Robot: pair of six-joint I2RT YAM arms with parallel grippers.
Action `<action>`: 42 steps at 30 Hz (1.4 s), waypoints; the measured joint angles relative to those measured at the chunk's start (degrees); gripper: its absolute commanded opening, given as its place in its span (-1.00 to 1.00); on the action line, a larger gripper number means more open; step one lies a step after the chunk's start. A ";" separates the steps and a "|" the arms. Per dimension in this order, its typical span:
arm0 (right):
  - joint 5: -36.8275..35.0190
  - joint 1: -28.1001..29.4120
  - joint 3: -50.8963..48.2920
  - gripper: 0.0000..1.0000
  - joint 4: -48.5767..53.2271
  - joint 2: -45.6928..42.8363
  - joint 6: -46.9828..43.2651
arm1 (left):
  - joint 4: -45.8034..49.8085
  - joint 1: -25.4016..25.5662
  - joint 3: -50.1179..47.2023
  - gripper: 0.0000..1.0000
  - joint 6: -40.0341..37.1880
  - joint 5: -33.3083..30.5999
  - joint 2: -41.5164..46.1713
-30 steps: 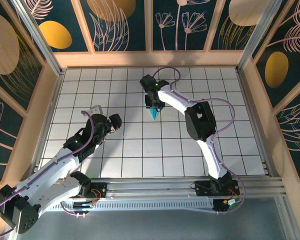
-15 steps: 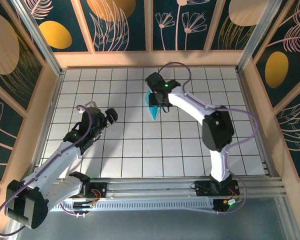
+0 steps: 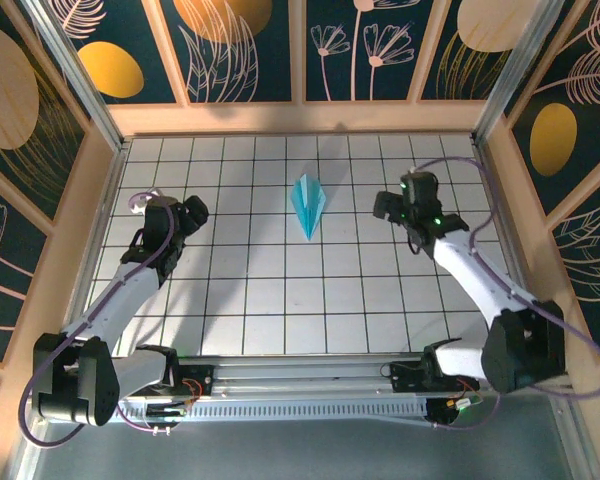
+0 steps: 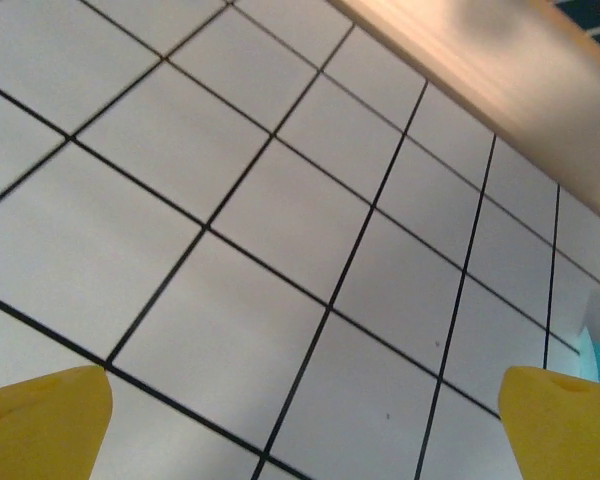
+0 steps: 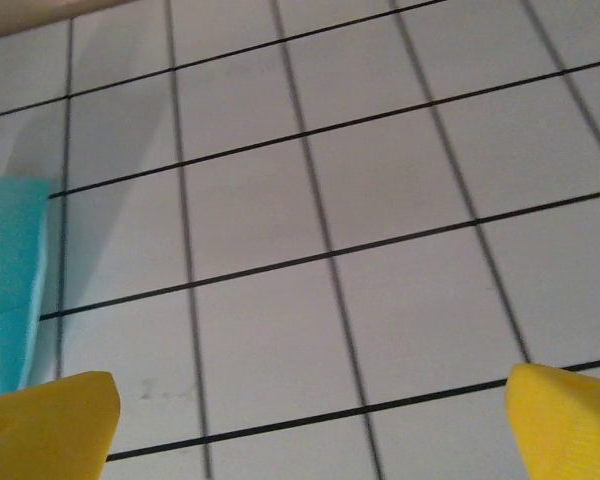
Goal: Fold a paper plane with a square sheet of paper (fold left side to right side)
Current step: Reset both arms
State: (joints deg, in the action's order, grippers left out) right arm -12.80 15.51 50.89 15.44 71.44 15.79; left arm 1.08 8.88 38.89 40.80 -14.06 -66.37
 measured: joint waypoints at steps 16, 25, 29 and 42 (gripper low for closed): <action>7.67 -15.10 -27.61 0.98 -49.48 5.99 -8.68 | -20.39 0.00 -15.30 0.97 -11.06 -19.56 4.63; 11.82 -16.02 -36.35 0.99 -77.44 15.69 -13.99 | -32.74 0.00 -20.39 0.97 -20.74 -24.22 2.47; 14.47 -17.97 -40.11 0.99 -85.88 18.10 -13.97 | -39.54 0.00 -22.32 0.97 -24.44 -23.96 -0.70; 17.44 -19.65 -40.39 0.99 -92.02 18.14 -13.33 | -65.20 0.00 -28.46 0.98 -34.56 -19.15 -11.08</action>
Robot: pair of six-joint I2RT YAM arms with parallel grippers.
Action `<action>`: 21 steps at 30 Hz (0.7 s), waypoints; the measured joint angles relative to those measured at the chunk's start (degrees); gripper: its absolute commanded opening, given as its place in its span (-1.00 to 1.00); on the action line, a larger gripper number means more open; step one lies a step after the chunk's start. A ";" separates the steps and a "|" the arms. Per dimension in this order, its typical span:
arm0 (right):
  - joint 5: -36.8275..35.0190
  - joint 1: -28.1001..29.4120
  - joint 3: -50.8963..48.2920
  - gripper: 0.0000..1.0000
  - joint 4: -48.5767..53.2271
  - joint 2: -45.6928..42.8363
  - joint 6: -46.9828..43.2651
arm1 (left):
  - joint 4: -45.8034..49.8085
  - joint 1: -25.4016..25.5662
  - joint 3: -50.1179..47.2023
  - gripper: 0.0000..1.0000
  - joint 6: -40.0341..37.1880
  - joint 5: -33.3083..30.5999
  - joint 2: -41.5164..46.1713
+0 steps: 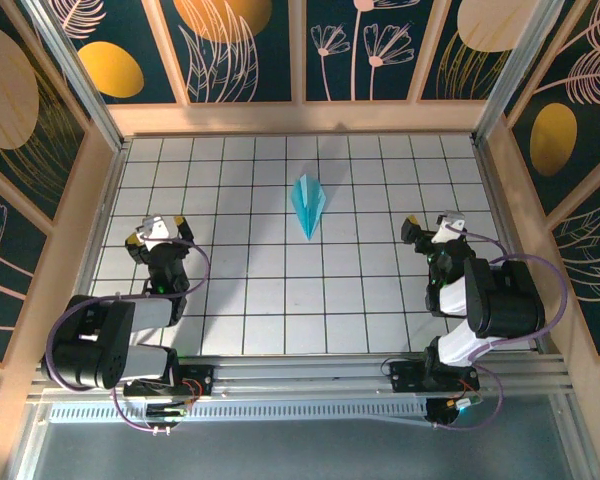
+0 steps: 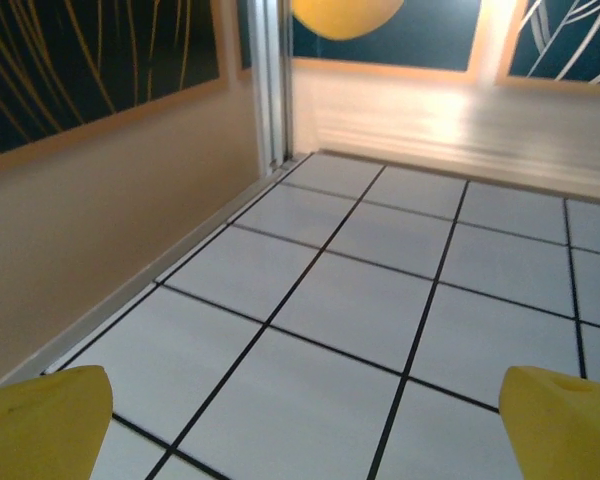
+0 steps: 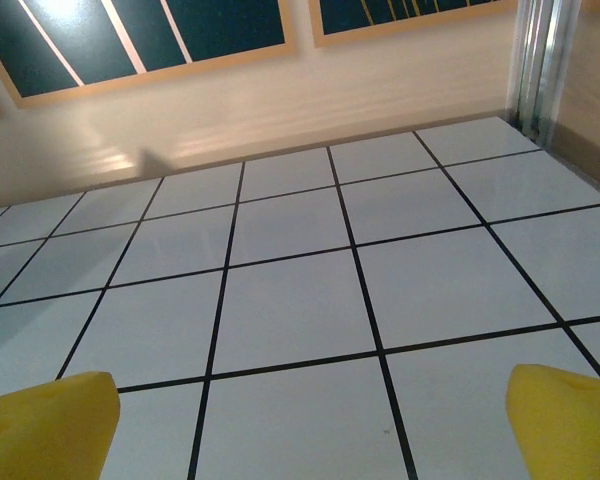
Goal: Fold a paper plane with a square sheet of paper (fold left side to right side)
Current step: Reset both arms
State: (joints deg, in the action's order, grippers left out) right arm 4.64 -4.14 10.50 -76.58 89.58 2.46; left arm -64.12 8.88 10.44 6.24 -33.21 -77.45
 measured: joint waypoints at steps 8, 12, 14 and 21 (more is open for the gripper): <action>-0.02 0.00 0.00 0.99 -0.20 0.00 -0.02 | -13.38 -0.26 -3.96 0.98 -3.06 3.52 -5.86; -0.02 0.00 0.00 0.99 -0.20 0.00 0.00 | -17.05 -0.50 -4.24 0.98 -3.67 5.29 -5.97; 0.00 0.00 0.00 0.99 -0.20 0.00 -0.02 | -19.28 -0.90 -4.63 0.97 -3.72 6.58 -6.82; -0.02 0.00 0.00 0.98 -0.22 0.00 0.00 | -16.63 -2.64 -1.55 0.98 -3.34 8.90 -10.40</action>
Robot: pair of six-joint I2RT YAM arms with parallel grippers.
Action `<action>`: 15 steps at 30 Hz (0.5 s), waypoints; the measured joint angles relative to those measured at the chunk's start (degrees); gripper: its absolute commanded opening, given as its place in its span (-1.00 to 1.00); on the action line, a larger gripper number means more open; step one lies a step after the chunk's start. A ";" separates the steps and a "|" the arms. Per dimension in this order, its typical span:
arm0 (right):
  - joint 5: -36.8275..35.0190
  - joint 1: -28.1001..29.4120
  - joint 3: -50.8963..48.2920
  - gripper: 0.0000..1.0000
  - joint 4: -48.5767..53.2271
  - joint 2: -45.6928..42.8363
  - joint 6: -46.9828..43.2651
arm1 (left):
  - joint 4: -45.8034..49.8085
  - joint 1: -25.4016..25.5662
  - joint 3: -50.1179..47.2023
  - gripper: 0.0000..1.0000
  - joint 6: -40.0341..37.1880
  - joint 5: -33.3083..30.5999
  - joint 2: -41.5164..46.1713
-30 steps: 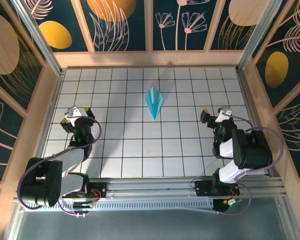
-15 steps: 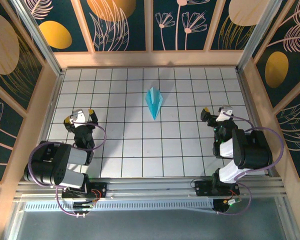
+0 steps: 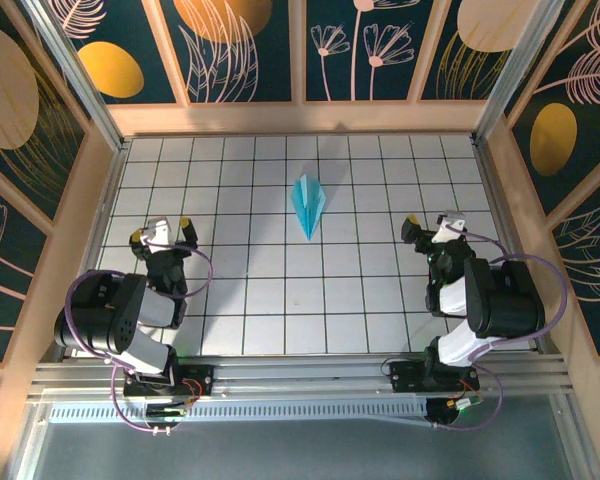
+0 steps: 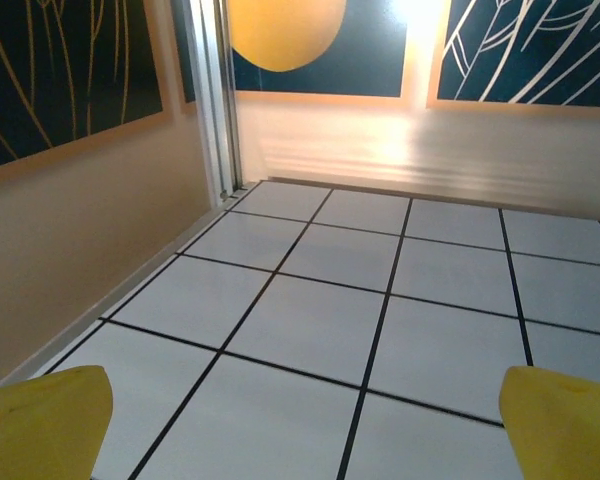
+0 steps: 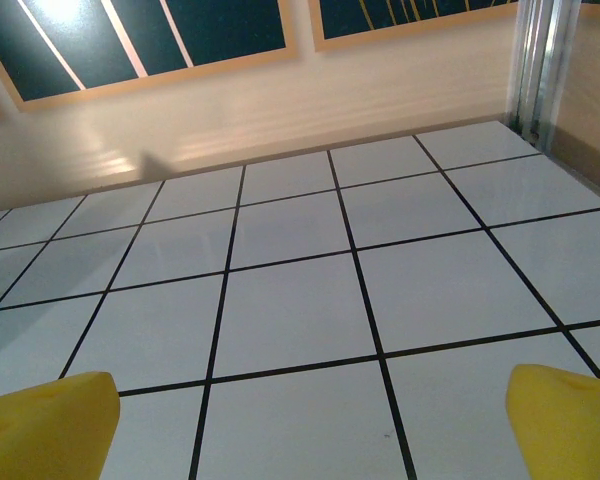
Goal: Fold a paper plane with a square sheet of paper (fold left side to right side)
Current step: Reset both arms
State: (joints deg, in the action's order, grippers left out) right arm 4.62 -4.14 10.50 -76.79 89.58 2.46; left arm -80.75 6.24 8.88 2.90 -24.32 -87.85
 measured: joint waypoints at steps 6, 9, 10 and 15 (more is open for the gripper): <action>0.00 0.00 0.00 0.98 0.00 0.00 -0.02 | 3.74 -2.47 3.04 0.97 1.68 1.49 0.11; 0.00 0.00 0.00 0.99 0.00 0.00 -0.02 | 4.92 -2.45 3.04 0.98 1.90 1.86 0.11; 0.00 0.00 0.00 0.98 0.00 0.00 -0.02 | 5.11 -2.45 3.04 0.98 1.90 1.90 0.11; 0.00 0.00 0.00 0.99 -0.02 0.00 -0.02 | 5.60 -2.47 3.04 0.97 1.90 2.05 0.11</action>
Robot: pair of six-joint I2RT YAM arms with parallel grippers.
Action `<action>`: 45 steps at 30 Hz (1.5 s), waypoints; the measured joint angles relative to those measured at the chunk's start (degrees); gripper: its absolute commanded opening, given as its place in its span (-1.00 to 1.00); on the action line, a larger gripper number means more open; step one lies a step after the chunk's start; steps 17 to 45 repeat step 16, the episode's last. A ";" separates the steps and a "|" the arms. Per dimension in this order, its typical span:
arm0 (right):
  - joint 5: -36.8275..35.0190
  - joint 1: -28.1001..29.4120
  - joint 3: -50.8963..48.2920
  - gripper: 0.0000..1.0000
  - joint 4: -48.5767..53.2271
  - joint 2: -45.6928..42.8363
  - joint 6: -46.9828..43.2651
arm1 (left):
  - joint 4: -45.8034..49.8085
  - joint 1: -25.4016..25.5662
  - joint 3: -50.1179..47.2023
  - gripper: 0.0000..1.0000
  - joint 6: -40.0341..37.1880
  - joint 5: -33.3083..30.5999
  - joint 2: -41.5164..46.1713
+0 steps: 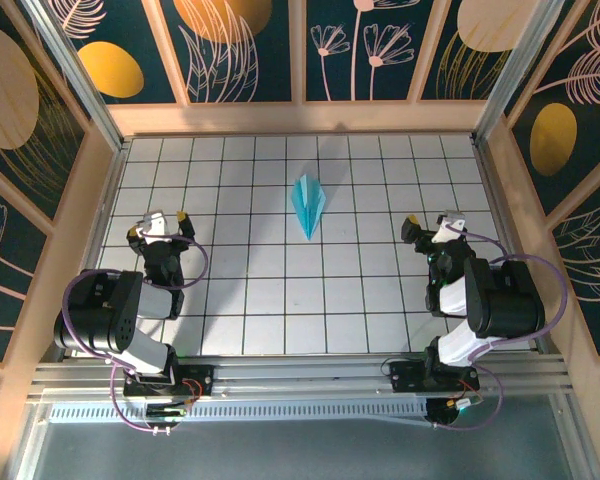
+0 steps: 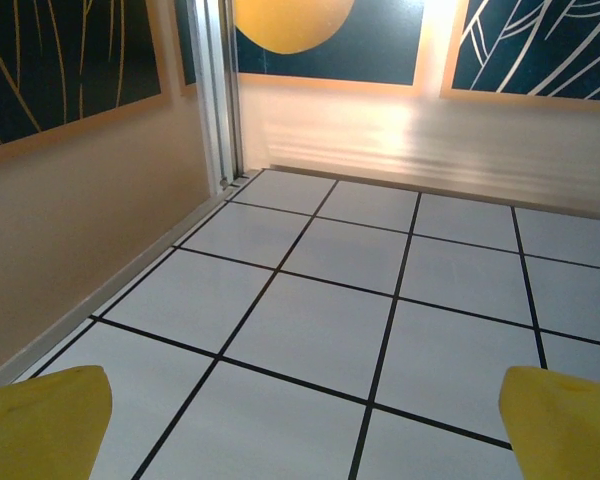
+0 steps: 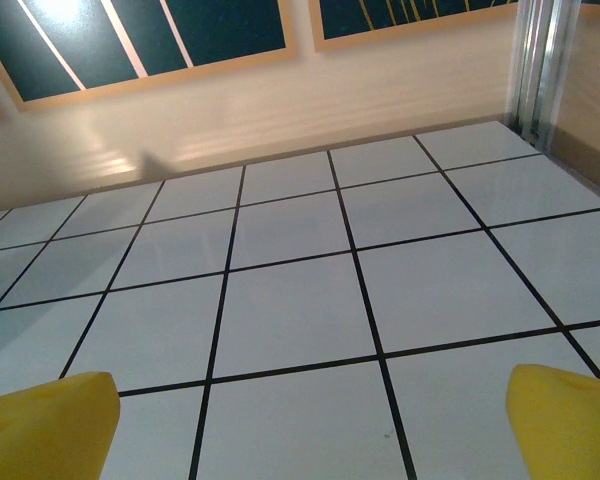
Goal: Fold a paper plane with a square sheet of paper (fold left side to right side)
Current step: Reset both arms
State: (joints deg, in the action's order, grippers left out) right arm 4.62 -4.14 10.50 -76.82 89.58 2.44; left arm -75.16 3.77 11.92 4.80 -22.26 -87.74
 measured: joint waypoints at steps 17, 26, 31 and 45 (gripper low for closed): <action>-0.09 0.39 0.66 0.98 0.31 0.00 -0.20 | 0.00 0.02 0.00 0.98 0.00 0.00 0.00; -0.09 0.39 0.66 0.98 0.31 0.00 -0.20 | 0.00 0.02 0.00 0.98 0.00 0.00 0.00; -0.09 0.39 0.66 0.98 0.31 0.00 -0.20 | 0.00 0.02 0.00 0.98 0.00 0.00 0.00; -0.09 0.39 0.66 0.98 0.31 0.00 -0.20 | 0.00 0.02 0.00 0.98 0.00 0.00 0.00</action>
